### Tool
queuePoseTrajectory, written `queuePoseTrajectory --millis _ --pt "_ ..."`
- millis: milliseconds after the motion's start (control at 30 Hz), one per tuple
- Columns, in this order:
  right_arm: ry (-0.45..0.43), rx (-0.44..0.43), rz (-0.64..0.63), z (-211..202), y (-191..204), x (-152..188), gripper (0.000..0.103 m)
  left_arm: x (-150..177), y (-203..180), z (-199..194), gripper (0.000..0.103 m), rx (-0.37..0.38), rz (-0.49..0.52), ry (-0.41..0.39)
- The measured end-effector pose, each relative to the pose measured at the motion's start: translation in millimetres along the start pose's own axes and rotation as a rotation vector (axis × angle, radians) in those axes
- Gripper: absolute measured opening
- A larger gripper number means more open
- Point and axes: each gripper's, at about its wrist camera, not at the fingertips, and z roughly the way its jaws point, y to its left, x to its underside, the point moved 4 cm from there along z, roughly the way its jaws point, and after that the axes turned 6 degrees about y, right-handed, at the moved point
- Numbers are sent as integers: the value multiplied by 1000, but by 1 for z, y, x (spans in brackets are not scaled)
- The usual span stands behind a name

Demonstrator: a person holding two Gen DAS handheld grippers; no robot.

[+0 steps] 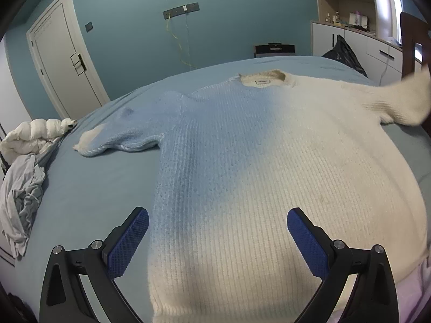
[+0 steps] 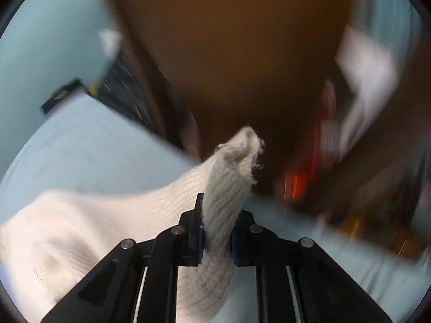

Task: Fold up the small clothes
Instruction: 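Lay the cream sleeve across the sweater body and open the right tool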

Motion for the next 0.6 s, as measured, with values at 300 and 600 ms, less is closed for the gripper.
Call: queuePoseTrajectory --millis 300,600 --pt "-350 -42 -394 -165 204 -130 11 -5 12 -9 103 15 -47 -36" --pt "-221 -591 -691 -299 448 7 17 2 19 -4 103 36 -78 -21"
